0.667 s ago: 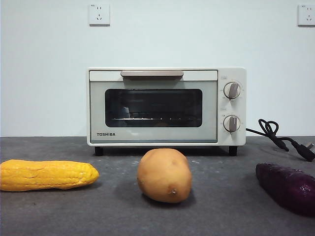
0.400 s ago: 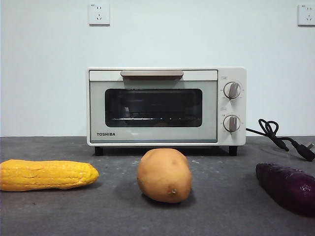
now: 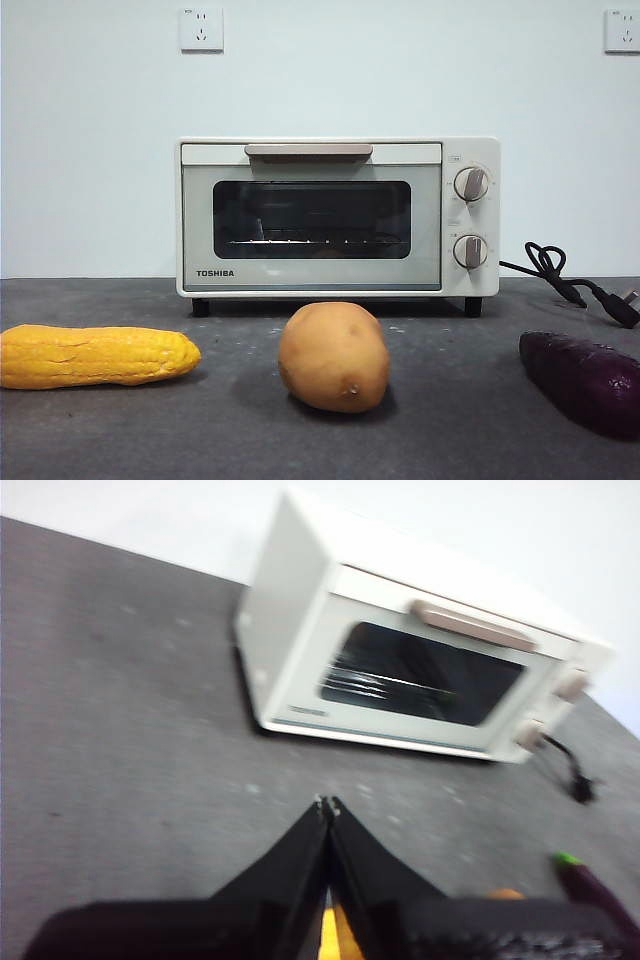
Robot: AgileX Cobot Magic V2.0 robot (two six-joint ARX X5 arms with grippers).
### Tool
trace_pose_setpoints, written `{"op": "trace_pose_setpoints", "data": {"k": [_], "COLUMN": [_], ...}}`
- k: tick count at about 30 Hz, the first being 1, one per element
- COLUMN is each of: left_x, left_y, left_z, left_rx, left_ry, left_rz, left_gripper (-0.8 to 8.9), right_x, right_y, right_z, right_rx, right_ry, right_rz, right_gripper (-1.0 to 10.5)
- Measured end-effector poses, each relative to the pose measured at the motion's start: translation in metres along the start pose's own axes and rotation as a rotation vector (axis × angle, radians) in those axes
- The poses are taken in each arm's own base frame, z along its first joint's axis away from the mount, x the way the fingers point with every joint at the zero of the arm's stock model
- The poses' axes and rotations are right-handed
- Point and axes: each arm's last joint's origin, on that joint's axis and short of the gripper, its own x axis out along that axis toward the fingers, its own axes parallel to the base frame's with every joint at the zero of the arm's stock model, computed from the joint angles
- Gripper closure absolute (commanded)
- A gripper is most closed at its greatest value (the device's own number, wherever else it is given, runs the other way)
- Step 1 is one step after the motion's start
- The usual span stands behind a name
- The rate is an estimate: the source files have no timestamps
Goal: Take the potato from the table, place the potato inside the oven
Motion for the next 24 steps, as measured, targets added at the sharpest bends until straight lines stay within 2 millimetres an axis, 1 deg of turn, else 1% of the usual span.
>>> {"op": "trace_pose_setpoints", "data": {"k": [5,8,14,17,21,23,24], "left_x": [-0.004,-0.006,-0.012,-0.018,-0.021,-0.021,-0.021], "left_y": [-0.015,-0.022,-0.034,-0.039,-0.041,-0.041,-0.041], "left_z": [0.027,0.041,0.06,0.066,0.069,0.068,0.068], "left_rx": [0.008,0.022,0.064,0.087,0.102,0.1,0.101], "left_ry": [0.1,0.167,0.228,0.222,0.216,0.223,0.224], "left_rz": [-0.095,-0.145,-0.225,-0.237,-0.246,-0.249,-0.251], "left_gripper": [8.21,8.21,8.21,8.21,8.21,8.21,8.21], "right_x": [-0.005,-0.007,-0.015,-0.021,-0.024,-0.024,-0.024], "right_y": [0.018,0.03,0.053,0.061,0.065,0.066,0.066], "right_z": [0.032,0.049,0.078,0.085,0.086,0.086,0.086], "right_rx": [-0.056,-0.1,-0.197,-0.24,-0.276,-0.282,-0.282], "right_ry": [0.156,0.258,0.421,0.458,0.462,0.468,0.468], "right_rz": [0.071,0.104,0.152,0.18,0.208,0.214,0.215], "right_gripper": [9.6,9.6,9.6,9.6,9.6,9.3,9.0]}}
